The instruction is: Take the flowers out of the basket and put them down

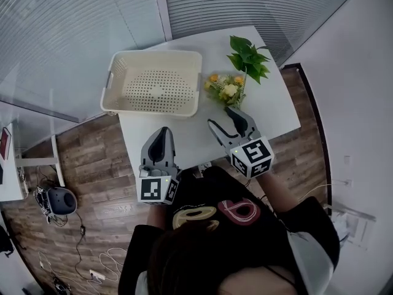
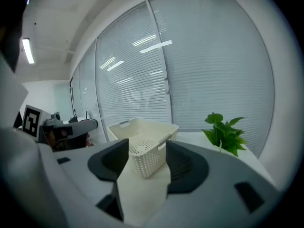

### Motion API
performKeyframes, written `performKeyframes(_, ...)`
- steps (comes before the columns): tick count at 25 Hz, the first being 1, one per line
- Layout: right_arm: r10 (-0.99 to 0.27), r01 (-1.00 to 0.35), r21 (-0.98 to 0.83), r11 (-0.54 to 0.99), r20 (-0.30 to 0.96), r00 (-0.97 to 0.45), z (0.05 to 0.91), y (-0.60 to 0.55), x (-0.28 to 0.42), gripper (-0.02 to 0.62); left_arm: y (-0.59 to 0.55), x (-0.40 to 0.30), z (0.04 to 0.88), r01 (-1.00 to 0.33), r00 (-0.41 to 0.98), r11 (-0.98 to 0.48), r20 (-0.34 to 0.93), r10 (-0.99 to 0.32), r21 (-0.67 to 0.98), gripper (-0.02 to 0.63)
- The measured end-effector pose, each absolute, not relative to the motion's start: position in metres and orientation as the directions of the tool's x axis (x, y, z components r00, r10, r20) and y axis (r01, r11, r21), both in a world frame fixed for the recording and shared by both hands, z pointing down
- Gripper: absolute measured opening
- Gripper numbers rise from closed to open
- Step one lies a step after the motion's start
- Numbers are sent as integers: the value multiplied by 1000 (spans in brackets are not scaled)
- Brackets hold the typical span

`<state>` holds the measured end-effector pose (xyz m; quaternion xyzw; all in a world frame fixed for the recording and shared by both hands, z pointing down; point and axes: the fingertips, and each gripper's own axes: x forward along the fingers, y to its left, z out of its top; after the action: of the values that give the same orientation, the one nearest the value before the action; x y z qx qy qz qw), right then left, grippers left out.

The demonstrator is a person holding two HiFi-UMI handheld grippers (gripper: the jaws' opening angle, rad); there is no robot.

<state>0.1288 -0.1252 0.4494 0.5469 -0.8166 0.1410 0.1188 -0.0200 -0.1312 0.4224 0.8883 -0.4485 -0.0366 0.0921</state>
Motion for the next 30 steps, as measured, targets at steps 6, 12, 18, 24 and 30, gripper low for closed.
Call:
performKeyframes(6,-890,-937,-132,324,294,-349,447,-114,113,150,-127,-16,418,-781,604,-591,2,-797,204,18)
performKeyframes(12,-918,-954,-128,271,263,-296,444,-113,119,36,-119,-11,421,-772,615,-600,6,-789,212,18)
performKeyframes(18,-940,-964,-123,235,223,-257,440,-110,123,9,-116,-15,424,-772,613,-595,10,-790,223,18)
performKeyframes(24,-936,-953,-142,269,192,-293,437,-103,118,9,-114,-16,423,-755,627,-609,-3,-779,242,18)
performKeyframes(30,-935,-950,-123,287,179,-306,433,-103,114,8,-114,-15,426,-764,628,-612,20,-778,206,18)
